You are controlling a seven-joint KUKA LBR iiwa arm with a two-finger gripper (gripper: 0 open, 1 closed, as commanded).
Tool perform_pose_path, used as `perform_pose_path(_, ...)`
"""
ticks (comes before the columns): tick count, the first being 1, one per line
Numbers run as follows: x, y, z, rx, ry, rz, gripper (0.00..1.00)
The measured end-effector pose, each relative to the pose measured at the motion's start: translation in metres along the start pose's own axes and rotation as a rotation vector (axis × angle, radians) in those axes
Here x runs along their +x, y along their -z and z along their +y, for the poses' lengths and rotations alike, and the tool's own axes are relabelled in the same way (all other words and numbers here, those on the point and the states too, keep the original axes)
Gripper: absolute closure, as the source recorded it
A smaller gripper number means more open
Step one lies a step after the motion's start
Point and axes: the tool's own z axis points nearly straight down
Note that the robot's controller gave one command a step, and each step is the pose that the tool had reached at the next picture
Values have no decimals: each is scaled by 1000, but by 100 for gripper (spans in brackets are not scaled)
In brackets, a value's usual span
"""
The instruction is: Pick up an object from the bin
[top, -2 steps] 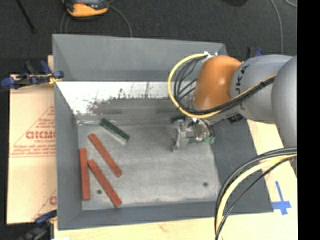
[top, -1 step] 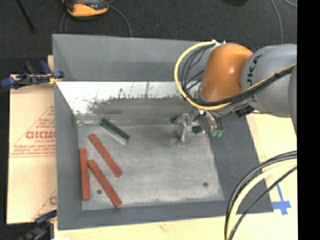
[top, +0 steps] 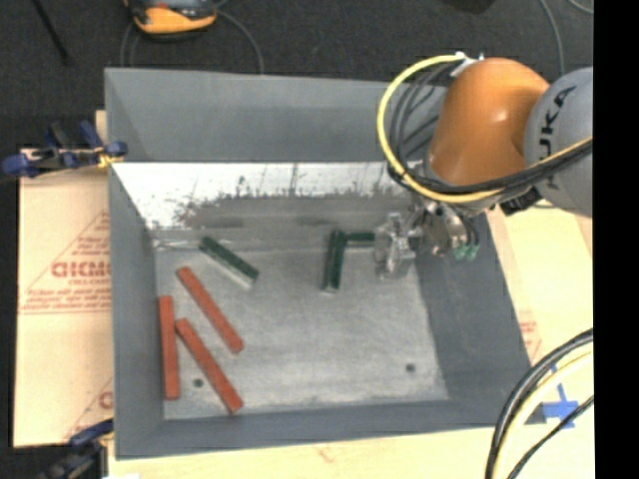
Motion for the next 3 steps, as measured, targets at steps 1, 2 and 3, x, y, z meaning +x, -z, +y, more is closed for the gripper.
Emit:
perform_pose_path(1,-3,46,-1,1,5,-3,100)
perform_pose_path(2,20,-64,12,-2,-35,5,0)
perform_pose_path(3,18,-59,12,-1,-35,-3,0)
